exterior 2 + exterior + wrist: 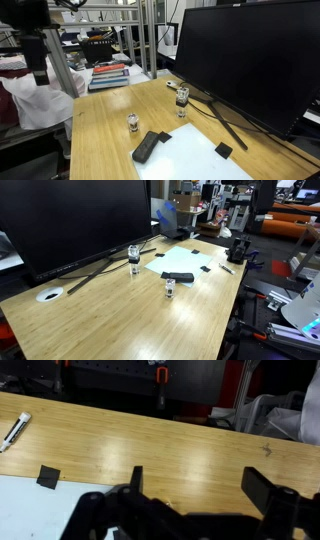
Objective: Pick up the marker on the table and write on the blank piece of paper
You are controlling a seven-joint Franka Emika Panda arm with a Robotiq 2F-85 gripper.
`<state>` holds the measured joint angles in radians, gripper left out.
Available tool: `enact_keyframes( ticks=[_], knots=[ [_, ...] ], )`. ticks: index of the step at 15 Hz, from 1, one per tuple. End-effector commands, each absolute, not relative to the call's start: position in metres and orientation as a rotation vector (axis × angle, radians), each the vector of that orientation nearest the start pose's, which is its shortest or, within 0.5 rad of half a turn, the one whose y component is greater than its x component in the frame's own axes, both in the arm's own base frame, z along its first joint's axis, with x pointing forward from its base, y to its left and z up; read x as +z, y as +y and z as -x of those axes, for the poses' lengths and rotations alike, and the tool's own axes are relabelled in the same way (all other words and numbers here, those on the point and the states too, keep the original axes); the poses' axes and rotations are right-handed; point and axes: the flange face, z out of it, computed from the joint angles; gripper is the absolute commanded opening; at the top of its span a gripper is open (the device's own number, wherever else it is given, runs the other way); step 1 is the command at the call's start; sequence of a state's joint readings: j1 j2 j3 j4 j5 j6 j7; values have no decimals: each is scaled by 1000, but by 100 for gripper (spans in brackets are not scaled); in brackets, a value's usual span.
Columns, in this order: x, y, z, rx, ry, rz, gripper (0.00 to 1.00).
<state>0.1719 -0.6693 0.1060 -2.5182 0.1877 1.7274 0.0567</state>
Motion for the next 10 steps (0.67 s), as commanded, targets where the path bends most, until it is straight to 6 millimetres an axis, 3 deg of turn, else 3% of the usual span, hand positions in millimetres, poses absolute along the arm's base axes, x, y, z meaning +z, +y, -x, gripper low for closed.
enact_keyframes(
  ticks=[1, 6, 10],
  knots=[
    [489, 111, -318, 213, -233, 3028, 100],
    [451, 109, -293, 292, -96, 3000, 100],
    [407, 104, -259, 424, 193, 2946, 100]
  ],
)
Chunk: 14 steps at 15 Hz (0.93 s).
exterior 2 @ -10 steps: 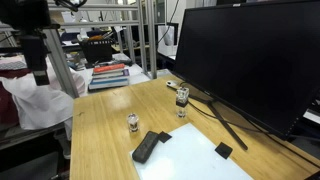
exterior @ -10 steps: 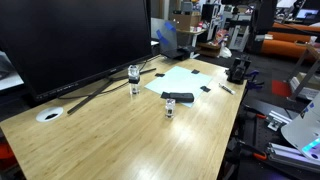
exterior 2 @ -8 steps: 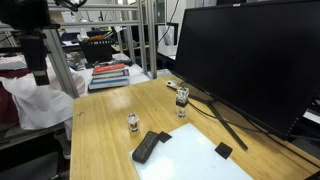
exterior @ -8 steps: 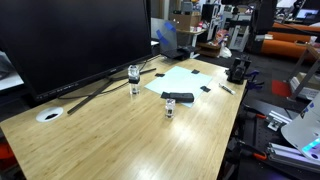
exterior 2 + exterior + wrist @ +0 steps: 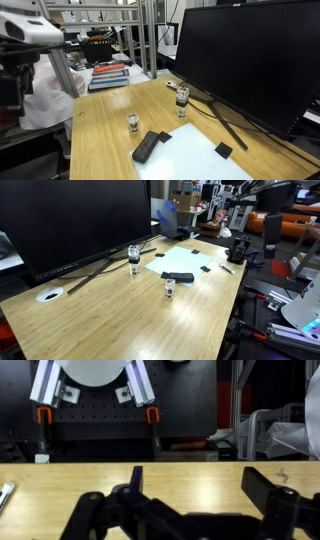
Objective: Pick up the marker on the table and write on the blank piece of paper
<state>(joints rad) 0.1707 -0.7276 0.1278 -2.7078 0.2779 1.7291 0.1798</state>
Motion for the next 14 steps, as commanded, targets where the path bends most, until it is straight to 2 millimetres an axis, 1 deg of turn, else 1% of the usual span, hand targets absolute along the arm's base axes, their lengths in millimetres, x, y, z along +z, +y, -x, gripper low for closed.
enact_keyframes(
  ticks=[1, 2, 5, 8, 10, 11, 12, 14],
  knots=[
    [411, 108, -270, 460, 69, 2977, 100],
    [406, 107, -264, 470, 83, 2977, 100],
    [410, 108, -266, 455, 79, 2977, 100],
    [407, 105, -268, 455, 90, 2957, 100],
    [395, 95, -271, 470, 147, 2934, 100],
    [387, 87, -271, 473, 190, 2914, 100],
    [387, 79, -281, 481, 245, 2904, 100],
    [378, 59, -286, 482, 364, 2921, 100]
  ],
)
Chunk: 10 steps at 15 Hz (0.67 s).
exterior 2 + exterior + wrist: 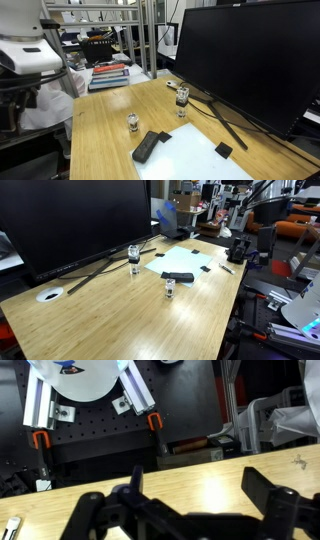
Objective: Pick up the marker on the table and write on the blank piece of paper
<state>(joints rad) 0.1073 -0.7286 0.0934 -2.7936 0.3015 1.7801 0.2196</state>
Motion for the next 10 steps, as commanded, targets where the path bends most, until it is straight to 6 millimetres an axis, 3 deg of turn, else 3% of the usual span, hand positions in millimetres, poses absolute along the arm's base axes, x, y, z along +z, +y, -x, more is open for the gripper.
enact_keyframes(
  ticks=[1, 4, 7, 8, 10],
  knots=[
    [373, 49, -290, 491, 403, 2907, 100],
    [352, 23, -297, 570, 601, 2897, 100],
    [329, 3, -301, 659, 818, 2767, 100],
    [338, 11, -297, 637, 714, 2839, 100],
    [328, 4, -300, 673, 769, 2800, 100]
  ],
)
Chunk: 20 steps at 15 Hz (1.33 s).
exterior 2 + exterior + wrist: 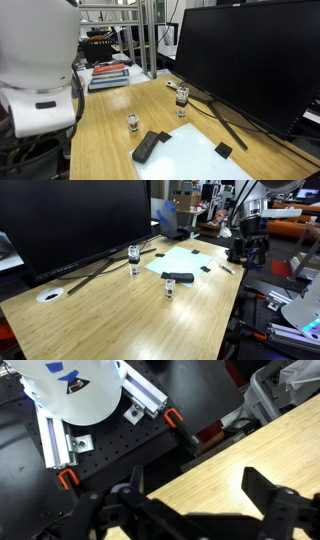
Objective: Pick up the marker on the table and write on the blank piece of paper
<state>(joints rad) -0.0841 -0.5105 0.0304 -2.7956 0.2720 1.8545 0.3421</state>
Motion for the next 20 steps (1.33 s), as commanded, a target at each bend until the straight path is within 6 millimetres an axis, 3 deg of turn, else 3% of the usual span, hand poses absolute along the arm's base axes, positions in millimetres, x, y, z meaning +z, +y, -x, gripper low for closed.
enact_keyframes(
  ticks=[1, 5, 7, 13, 16, 17, 20],
  knots=[
    [327, 3, -300, 678, 777, 2794, 100],
    [328, 3, -301, 675, 788, 2791, 100],
    [321, -5, -306, 653, 926, 2822, 100],
    [274, -25, -321, 612, 1178, 2947, 100],
    [243, -44, -322, 647, 1340, 2857, 100],
    [256, -34, -321, 651, 1276, 2901, 100],
    [239, -43, -323, 678, 1316, 2869, 100]
  ],
)
